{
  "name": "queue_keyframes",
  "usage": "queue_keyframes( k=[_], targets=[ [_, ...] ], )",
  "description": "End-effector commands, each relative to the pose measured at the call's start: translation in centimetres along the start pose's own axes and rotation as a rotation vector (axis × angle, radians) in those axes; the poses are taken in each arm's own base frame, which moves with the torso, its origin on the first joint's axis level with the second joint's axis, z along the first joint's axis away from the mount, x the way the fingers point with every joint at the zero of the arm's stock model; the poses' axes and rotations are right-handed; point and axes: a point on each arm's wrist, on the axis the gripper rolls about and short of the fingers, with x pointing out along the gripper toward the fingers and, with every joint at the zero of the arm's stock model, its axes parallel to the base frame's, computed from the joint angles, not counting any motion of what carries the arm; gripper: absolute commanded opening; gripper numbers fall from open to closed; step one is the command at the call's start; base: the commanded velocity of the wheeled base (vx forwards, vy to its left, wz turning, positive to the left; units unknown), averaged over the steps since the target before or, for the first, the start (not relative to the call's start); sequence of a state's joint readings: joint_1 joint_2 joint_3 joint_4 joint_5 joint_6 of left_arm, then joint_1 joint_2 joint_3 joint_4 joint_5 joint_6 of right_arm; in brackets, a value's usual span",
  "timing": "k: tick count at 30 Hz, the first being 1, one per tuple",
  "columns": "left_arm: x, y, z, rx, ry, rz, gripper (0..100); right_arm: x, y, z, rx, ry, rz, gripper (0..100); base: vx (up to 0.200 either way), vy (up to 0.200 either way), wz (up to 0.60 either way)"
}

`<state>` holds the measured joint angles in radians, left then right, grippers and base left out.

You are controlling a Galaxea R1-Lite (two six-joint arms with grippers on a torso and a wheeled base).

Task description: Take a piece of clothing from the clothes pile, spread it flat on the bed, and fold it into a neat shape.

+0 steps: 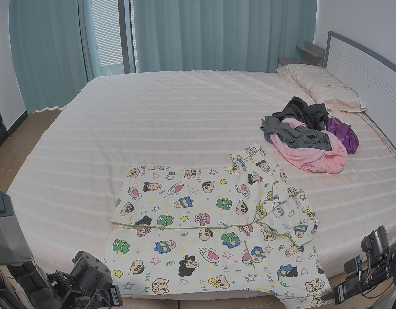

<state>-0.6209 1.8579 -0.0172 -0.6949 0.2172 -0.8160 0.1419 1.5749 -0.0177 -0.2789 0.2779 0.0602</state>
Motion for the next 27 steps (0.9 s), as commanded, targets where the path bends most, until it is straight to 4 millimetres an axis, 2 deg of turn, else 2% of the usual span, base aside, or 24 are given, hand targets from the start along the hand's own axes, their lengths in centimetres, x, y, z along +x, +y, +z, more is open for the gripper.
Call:
queue_keyframes(
  k=[1,9,15,18,19,20,22,24,27],
  targets=[
    [-0.7,0.4,-0.4,-0.003,0.007,-0.004,0,-0.3,0.0,-0.9,-0.012,0.026,0.000,0,0.000,0.000,0.00],
    [-1.3,0.0,0.2,-0.020,-0.026,-0.047,0,-1.0,0.2,-0.6,-0.036,-0.040,0.007,0,0.000,0.000,0.00],
    [-2.9,-0.7,1.7,-0.047,-0.040,-0.093,0,-2.6,0.7,0.8,-0.054,-0.112,0.012,0,0.000,0.000,0.00],
    [-4.5,-1.4,3.8,-0.082,0.007,-0.105,0,-3.9,1.2,2.1,-0.050,-0.113,0.021,0,0.000,0.000,0.00],
    [-4.5,-1.4,3.9,-0.085,0.010,-0.104,0,-4.0,1.2,2.1,-0.050,-0.113,0.021,0,0.000,0.000,0.00],
    [-5.1,-1.7,5.2,-0.106,0.054,-0.101,0,-4.4,1.4,2.8,-0.050,-0.107,0.021,0,0.000,0.000,0.00],
    [-5.3,-2.0,6.5,-0.122,0.079,-0.101,0,-4.6,1.5,3.6,-0.051,-0.107,0.021,0,0.000,0.000,0.00],
    [-5.1,-2.0,7.4,-0.125,0.093,-0.100,0,-4.3,1.5,4.2,-0.048,-0.091,0.018,0,0.000,0.000,0.00],
    [-3.6,-2.2,8.2,-0.122,0.131,-0.072,0,-3.9,1.4,5.4,-0.046,-0.071,0.015,0,0.000,0.000,0.00]
  ],
)
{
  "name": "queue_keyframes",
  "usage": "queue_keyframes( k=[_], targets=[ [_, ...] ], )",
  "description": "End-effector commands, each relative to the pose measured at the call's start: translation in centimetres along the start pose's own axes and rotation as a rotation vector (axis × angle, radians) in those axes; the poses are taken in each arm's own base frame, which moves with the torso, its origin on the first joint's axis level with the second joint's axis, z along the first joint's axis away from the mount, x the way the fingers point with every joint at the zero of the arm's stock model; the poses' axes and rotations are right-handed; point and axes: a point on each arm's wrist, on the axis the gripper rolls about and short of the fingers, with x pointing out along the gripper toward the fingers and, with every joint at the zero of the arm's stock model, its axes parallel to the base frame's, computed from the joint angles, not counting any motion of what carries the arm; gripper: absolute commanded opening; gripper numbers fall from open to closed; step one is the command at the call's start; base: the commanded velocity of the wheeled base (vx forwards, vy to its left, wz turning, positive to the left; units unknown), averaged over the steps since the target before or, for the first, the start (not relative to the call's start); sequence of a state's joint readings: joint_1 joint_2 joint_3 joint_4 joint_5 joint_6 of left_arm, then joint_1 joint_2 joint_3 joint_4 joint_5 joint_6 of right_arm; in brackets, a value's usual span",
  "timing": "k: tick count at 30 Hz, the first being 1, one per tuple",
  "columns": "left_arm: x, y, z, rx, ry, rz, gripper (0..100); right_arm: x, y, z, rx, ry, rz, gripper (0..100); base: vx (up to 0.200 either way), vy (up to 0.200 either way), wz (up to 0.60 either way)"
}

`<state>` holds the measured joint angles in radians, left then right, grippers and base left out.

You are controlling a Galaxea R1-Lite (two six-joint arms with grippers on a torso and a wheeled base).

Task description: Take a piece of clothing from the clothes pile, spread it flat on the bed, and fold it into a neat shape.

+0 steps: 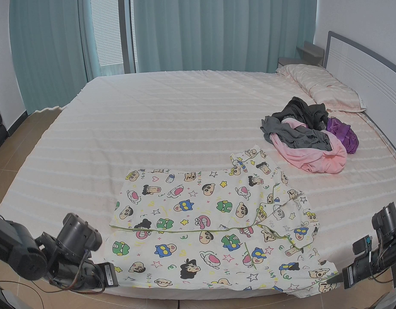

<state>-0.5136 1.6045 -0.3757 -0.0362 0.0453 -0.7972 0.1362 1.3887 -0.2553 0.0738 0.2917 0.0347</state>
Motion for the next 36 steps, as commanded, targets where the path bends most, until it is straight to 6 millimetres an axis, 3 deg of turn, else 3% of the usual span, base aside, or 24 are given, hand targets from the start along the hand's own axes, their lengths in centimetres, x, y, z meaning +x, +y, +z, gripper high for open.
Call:
queue_keyframes(
  k=[1,4,11,14,15,25,29,36],
  targets=[
    [0.5,-0.9,3.6,-0.053,0.007,-0.016,0,0.2,0.1,3.1,-0.002,0.002,0.001,0,0.000,0.000,0.00],
    [1.6,-1.0,4.7,-0.074,0.021,0.004,0,0.7,0.0,4.3,0.001,0.011,0.002,0,0.000,0.000,0.00],
    [2.2,-1.2,6.6,-0.115,0.017,-0.009,0,1.3,-0.1,6.6,0.000,0.001,0.002,0,0.000,0.000,0.00],
    [2.8,-1.2,7.9,-0.139,0.012,-0.002,0,1.9,-0.2,8.0,0.000,0.000,-0.001,0,0.000,0.000,0.00],
    [3.8,-1.1,9.5,-0.178,0.035,-0.006,0,2.6,-0.5,9.5,0.008,-0.001,-0.006,0,0.000,0.000,0.00],
    [3.8,-0.5,13.8,-0.284,0.085,-0.087,0,3.8,-0.7,12.8,0.040,-0.026,-0.004,0,0.000,0.000,0.00],
    [4.0,-0.7,14.4,-0.292,0.103,-0.079,0,4.5,-0.9,13.7,0.044,-0.020,-0.006,0,0.000,0.000,0.00],
    [5.4,-1.2,16.2,-0.301,0.126,-0.063,0,5.8,-1.2,16.9,0.115,-0.058,-0.002,0,0.000,0.000,0.00]
  ],
)
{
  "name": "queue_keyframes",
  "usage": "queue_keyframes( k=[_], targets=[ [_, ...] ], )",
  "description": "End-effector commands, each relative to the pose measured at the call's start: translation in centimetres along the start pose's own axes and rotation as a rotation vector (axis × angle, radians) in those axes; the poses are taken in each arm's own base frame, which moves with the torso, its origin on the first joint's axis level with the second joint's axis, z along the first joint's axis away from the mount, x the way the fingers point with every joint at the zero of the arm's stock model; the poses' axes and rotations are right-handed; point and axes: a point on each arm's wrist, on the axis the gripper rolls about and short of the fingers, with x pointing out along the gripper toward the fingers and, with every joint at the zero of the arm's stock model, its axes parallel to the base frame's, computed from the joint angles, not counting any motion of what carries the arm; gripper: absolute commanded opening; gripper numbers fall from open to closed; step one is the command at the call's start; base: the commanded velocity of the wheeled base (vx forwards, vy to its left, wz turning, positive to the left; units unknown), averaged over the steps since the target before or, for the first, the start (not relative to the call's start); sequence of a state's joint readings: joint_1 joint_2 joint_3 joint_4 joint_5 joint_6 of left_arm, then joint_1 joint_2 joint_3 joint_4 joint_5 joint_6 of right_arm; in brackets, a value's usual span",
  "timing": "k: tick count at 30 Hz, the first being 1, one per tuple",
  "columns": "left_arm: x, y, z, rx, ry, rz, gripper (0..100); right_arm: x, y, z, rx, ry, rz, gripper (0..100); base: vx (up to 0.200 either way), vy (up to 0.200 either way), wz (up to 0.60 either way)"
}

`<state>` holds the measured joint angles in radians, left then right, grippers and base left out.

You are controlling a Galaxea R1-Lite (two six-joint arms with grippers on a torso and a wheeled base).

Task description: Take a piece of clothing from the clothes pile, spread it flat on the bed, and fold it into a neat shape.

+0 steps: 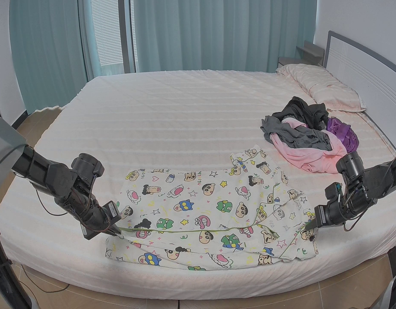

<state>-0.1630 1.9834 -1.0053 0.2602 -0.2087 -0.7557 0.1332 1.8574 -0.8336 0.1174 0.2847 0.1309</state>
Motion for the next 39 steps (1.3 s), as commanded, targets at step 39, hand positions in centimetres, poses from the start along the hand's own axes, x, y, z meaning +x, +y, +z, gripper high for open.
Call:
queue_keyframes(
  k=[39],
  targets=[
    [1.9,-1.6,5.8,-0.145,-0.056,-0.060,0,4.1,-0.4,7.4,0.293,-0.130,-0.034,0,0.000,0.000,0.00]
  ],
)
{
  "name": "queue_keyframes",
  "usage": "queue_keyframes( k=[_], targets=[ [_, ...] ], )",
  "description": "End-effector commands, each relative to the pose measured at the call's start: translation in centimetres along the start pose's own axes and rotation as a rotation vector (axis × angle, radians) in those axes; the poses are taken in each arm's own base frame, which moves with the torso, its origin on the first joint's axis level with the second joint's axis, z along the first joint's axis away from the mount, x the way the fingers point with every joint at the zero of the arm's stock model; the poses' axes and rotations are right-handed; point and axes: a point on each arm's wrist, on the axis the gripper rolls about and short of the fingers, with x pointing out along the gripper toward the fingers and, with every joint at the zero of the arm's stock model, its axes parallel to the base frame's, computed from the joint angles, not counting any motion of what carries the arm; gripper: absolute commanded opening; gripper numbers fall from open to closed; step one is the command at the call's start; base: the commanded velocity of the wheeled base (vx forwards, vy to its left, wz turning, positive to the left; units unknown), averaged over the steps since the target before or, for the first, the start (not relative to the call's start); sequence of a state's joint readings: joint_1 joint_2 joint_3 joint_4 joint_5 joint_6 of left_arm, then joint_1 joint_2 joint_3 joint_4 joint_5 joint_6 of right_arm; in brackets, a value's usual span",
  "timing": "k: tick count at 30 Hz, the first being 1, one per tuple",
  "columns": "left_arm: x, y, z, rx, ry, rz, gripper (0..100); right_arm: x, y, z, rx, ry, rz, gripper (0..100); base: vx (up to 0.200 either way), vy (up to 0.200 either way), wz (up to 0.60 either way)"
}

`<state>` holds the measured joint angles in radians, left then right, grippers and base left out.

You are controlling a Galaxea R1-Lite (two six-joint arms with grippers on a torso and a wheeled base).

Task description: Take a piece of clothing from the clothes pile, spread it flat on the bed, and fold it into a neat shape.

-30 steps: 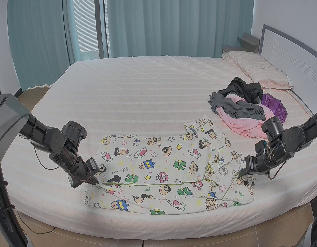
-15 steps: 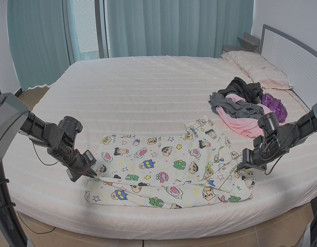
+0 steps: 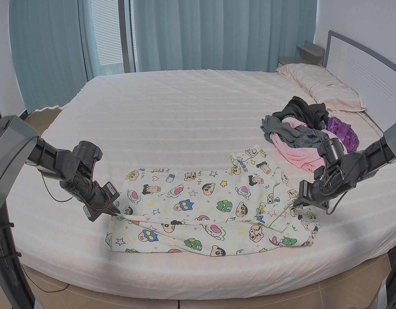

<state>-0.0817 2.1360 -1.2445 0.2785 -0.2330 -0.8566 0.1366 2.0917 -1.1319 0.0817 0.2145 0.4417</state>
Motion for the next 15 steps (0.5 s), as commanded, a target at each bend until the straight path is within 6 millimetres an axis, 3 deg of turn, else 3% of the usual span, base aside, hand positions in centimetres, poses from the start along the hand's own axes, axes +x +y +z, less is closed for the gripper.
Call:
queue_keyframes(
  k=[1,11,15],
  targets=[
    [0.4,-0.8,-0.4,0.023,0.007,-0.005,0,-0.3,0.2,0.6,0.016,-0.023,0.009,0,0.000,0.000,0.00],
    [-0.4,-1.8,-1.4,0.059,0.016,-0.006,0,-2.7,0.4,1.3,0.020,-0.079,0.025,0,0.000,0.000,0.00],
    [-0.8,-1.8,-1.2,0.065,0.015,-0.004,0,-2.5,0.1,1.2,0.023,-0.067,0.016,0,0.000,0.000,0.00]
  ],
)
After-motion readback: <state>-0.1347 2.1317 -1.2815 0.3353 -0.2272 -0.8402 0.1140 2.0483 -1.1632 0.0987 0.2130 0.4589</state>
